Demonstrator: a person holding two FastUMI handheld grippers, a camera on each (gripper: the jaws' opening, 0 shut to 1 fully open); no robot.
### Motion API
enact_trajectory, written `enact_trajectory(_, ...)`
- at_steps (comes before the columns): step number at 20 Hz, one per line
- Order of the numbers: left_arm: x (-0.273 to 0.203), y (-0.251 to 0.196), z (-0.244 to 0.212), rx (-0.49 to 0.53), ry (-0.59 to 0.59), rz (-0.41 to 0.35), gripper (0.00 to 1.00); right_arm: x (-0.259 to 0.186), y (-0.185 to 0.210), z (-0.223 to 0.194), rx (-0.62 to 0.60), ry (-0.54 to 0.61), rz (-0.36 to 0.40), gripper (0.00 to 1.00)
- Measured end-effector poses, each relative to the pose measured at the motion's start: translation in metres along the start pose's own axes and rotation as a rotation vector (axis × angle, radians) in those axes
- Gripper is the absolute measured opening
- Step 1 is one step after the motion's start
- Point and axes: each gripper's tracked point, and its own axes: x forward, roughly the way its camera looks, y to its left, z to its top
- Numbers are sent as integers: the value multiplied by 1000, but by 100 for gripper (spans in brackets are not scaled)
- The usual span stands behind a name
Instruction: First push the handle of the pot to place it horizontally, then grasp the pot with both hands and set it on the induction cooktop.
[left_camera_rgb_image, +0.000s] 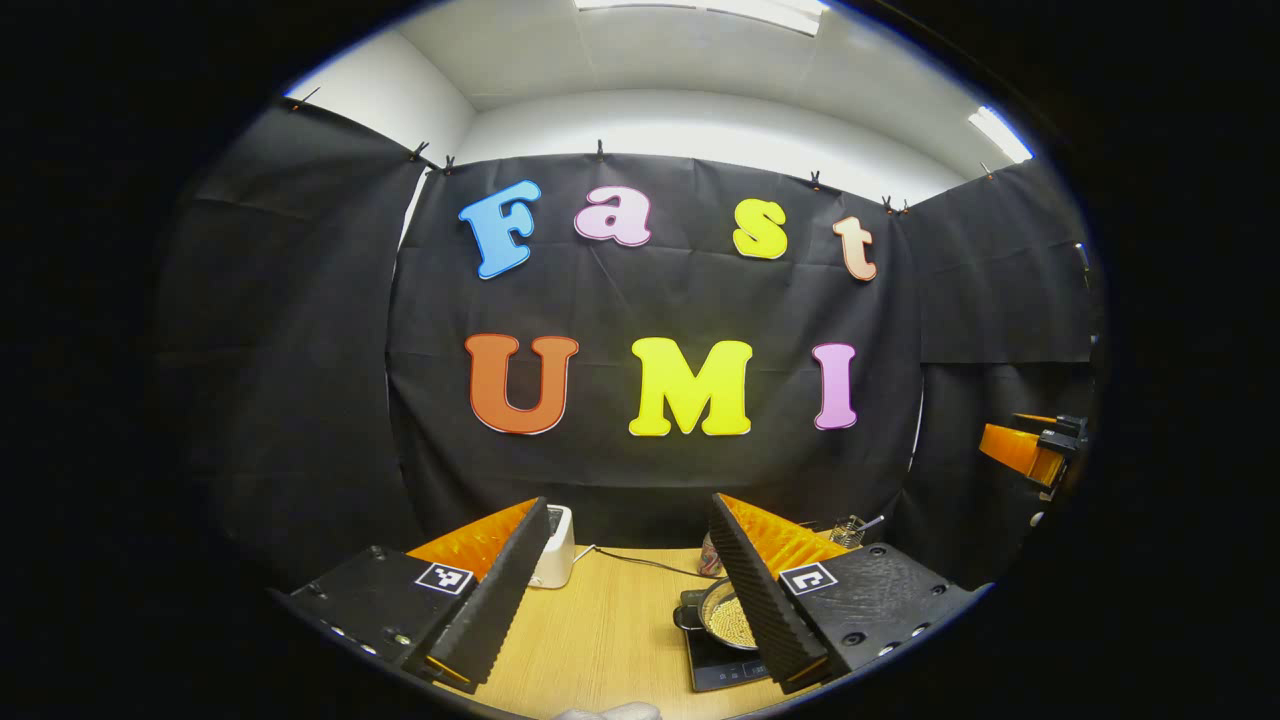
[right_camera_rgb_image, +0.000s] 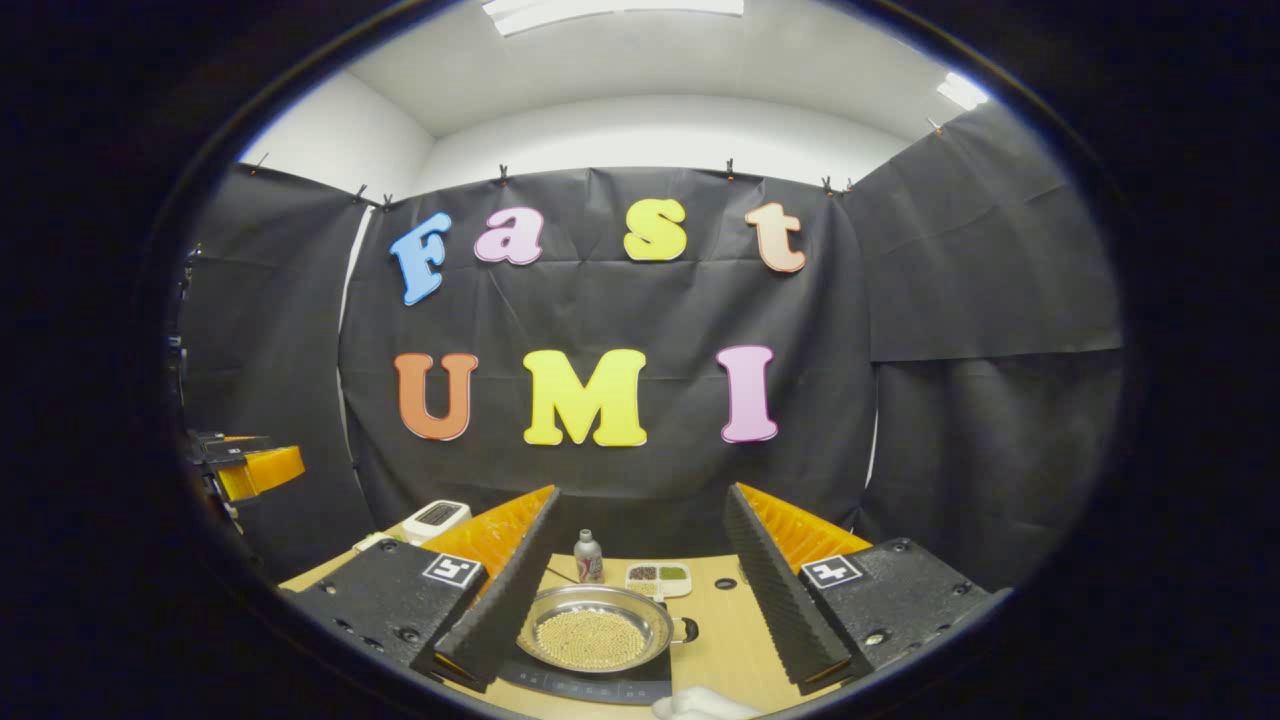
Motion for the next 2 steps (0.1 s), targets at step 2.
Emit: enact_trajectory(2,-1,-5,0,3,0,-8,95,-2,-3,2,-3,-6,-7,100)
